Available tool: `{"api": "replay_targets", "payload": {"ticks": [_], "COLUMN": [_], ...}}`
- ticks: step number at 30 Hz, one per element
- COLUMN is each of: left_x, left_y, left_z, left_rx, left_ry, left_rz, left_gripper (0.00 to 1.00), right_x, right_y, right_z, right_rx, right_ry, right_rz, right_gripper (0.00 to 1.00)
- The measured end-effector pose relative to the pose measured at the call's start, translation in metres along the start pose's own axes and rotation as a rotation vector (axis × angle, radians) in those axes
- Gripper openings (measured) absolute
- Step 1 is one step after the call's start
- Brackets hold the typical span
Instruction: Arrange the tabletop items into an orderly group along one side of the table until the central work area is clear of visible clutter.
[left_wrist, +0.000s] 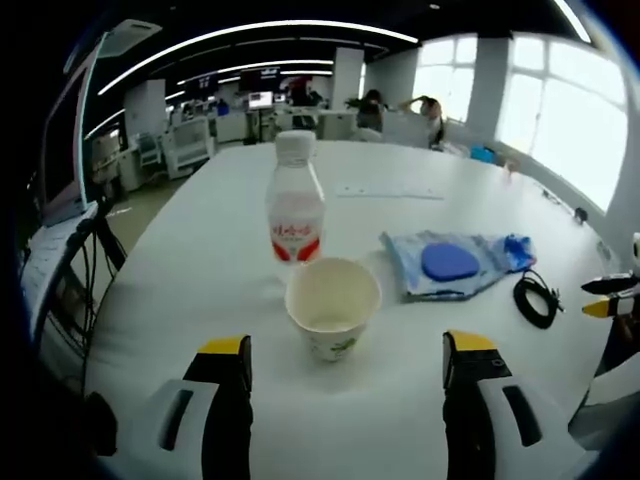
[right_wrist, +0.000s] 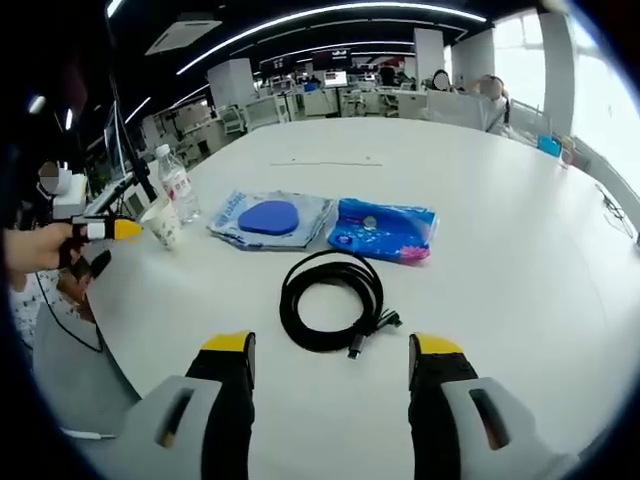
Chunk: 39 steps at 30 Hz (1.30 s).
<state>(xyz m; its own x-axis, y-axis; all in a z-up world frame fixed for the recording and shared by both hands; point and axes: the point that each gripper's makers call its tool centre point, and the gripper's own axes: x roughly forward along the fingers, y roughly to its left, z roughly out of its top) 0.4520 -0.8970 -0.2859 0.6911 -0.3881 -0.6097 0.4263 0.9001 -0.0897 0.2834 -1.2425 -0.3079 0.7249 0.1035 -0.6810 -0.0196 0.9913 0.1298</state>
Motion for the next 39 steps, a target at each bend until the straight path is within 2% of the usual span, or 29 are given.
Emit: {"api": "replay_targets", "payload": {"ticks": [5, 14, 28, 32, 39], "left_x": [0.010, 0.026, 0.042, 0.041, 0.038], "left_y": [0.004, 0.004, 0.006, 0.006, 0.007], "left_z": [0.004, 0.003, -0.004, -0.006, -0.011], "left_rx": [0.004, 0.018, -0.001, 0.003, -0.012], "left_ry": [0.011, 0.033, 0.072, 0.079, 0.095], "left_rz": [0.006, -0.003, -0.006, -0.006, 0.001], "left_gripper": [0.73, 0.71, 0.63, 0.56, 0.37], "right_x": [-0.005, -0.014, -0.018, -0.017, -0.017], "right_y": [-0.007, -0.012, -0.011, -0.013, -0.014], "right_z": [-0.014, -0.027, -0.039, -0.040, -0.041], "right_rx": [0.025, 0.080, 0.109, 0.113, 0.120], "right_ry": [0.020, 0.030, 0.053, 0.056, 0.060], "right_rz": [-0.016, -0.045, -0.057, -0.060, -0.061], "right_gripper": [0.59, 0.58, 0.56, 0.55, 0.55]}}
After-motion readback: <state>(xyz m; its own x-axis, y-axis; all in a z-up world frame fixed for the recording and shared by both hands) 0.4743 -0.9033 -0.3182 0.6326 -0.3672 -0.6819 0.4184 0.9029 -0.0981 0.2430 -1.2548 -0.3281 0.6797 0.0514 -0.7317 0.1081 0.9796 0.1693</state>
